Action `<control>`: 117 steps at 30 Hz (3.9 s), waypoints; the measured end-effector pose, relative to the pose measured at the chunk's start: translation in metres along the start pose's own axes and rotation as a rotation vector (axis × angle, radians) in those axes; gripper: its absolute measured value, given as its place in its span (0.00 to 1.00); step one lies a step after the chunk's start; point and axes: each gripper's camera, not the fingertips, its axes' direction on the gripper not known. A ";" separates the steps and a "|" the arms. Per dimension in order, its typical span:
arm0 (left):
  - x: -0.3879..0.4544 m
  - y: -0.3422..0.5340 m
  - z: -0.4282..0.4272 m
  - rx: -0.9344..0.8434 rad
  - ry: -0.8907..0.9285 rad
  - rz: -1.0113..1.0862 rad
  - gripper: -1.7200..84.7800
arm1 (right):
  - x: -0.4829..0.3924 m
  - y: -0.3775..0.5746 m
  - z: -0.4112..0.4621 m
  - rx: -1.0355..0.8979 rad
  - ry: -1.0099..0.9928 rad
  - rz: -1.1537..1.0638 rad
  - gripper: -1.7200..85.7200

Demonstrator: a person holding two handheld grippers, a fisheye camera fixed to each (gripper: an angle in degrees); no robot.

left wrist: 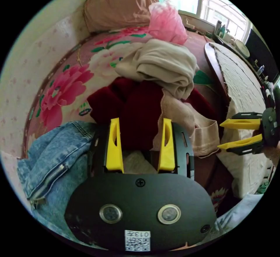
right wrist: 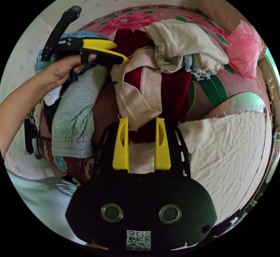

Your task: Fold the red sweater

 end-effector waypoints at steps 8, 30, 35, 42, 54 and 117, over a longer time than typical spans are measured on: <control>0.004 0.066 -0.092 0.055 0.044 0.030 0.09 | -0.081 -0.006 -0.023 0.014 0.049 -0.113 0.06; 0.216 0.344 -0.761 1.395 -0.007 0.389 0.09 | -0.284 0.426 -0.630 1.447 0.675 -0.298 0.04; 0.308 0.328 -0.787 1.354 0.181 0.565 0.09 | -0.291 0.550 -0.685 1.424 0.907 -0.100 0.04; 0.485 0.288 -0.747 1.218 0.596 0.799 0.09 | -0.271 0.700 -0.713 1.223 1.162 0.280 0.04; 0.721 0.387 -0.703 1.228 0.913 1.161 0.08 | -0.336 0.917 -0.725 1.222 1.622 0.711 0.04; 0.353 0.053 -0.291 0.377 1.328 0.196 0.03 | -0.219 0.750 -0.318 0.244 0.903 0.716 0.05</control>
